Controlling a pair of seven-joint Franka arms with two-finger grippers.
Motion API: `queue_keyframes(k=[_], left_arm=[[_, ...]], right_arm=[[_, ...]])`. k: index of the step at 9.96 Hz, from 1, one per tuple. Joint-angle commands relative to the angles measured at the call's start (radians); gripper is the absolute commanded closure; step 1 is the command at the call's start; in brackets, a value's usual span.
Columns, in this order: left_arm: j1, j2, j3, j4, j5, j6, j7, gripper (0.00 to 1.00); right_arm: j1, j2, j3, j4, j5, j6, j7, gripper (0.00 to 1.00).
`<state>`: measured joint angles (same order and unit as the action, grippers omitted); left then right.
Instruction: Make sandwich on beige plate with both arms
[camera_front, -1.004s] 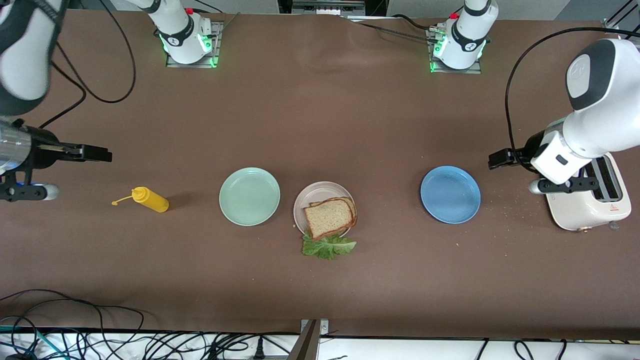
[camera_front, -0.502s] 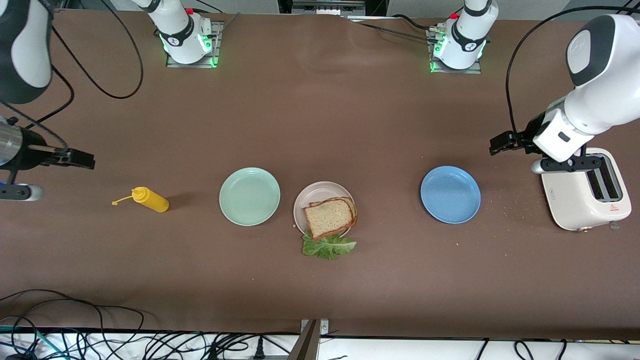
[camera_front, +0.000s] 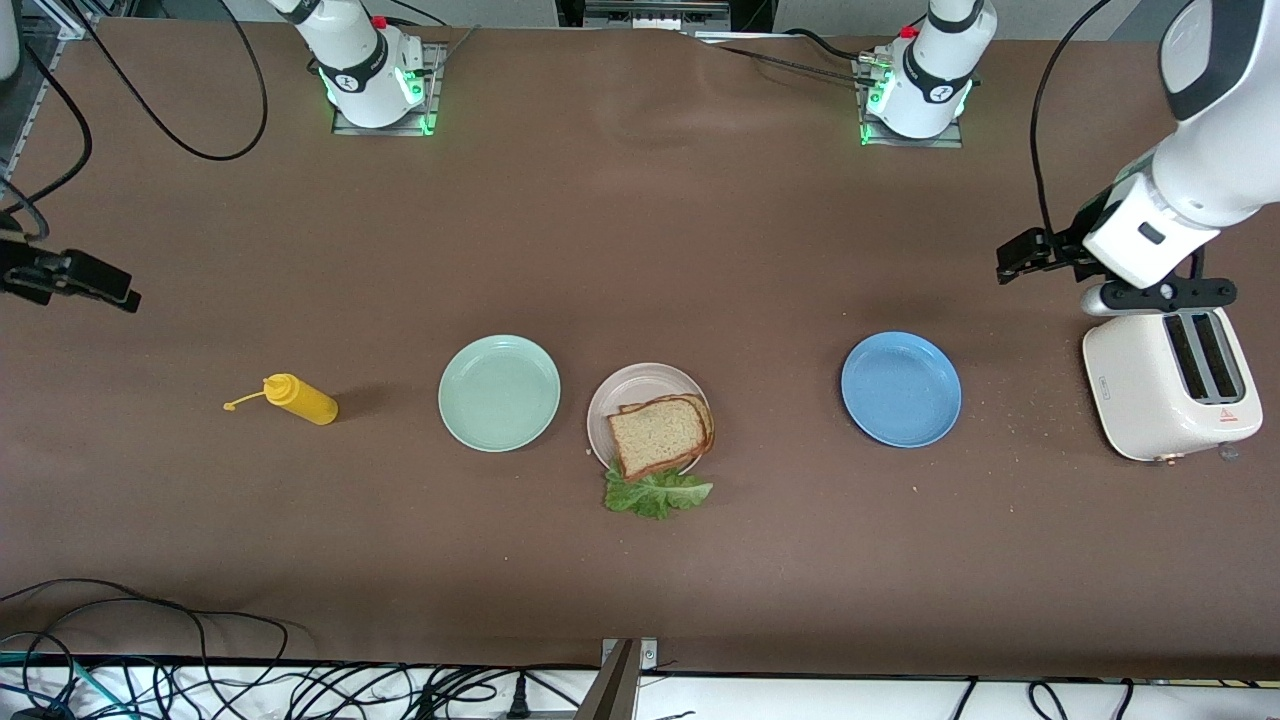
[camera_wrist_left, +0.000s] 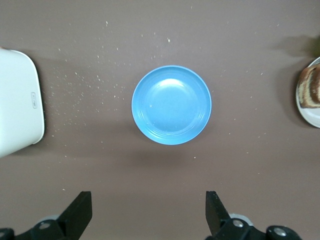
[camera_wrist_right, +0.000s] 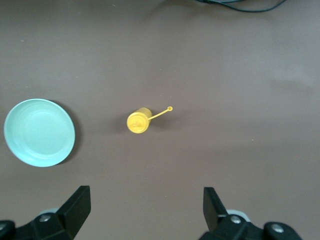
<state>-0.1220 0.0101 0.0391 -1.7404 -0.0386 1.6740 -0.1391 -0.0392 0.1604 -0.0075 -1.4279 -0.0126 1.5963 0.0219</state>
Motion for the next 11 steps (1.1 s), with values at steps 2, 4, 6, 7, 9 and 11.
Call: queue_keyframes(k=[2, 4, 6, 7, 9, 11], left_arm=[[0.012, 0.013, 0.004, 0.148, 0.019, -0.088, -0.011, 0.0], [0.012, 0.014, 0.004, 0.211, 0.02, -0.125, -0.013, 0.0], [0.012, 0.014, 0.004, 0.239, 0.029, -0.137, -0.013, 0.0], [0.01, 0.019, 0.002, 0.237, 0.029, -0.142, -0.013, 0.0], [0.002, 0.036, -0.001, 0.237, 0.031, -0.161, -0.014, 0.0], [0.004, 0.036, -0.001, 0.239, 0.031, -0.163, -0.014, 0.0]], right_arm=[[-0.053, -0.036, 0.099, -0.071, -0.023, 0.024, 0.123, 0.0], [-0.056, -0.036, 0.1, -0.069, -0.023, 0.025, 0.128, 0.0], [-0.056, -0.036, 0.1, -0.071, -0.024, 0.025, 0.13, 0.0], [-0.057, -0.036, 0.1, -0.071, -0.024, 0.024, 0.128, 0.0], [-0.059, -0.036, 0.1, -0.071, -0.015, 0.024, 0.131, 0.0], [-0.068, -0.036, 0.1, -0.071, -0.009, 0.024, 0.13, 0.0]])
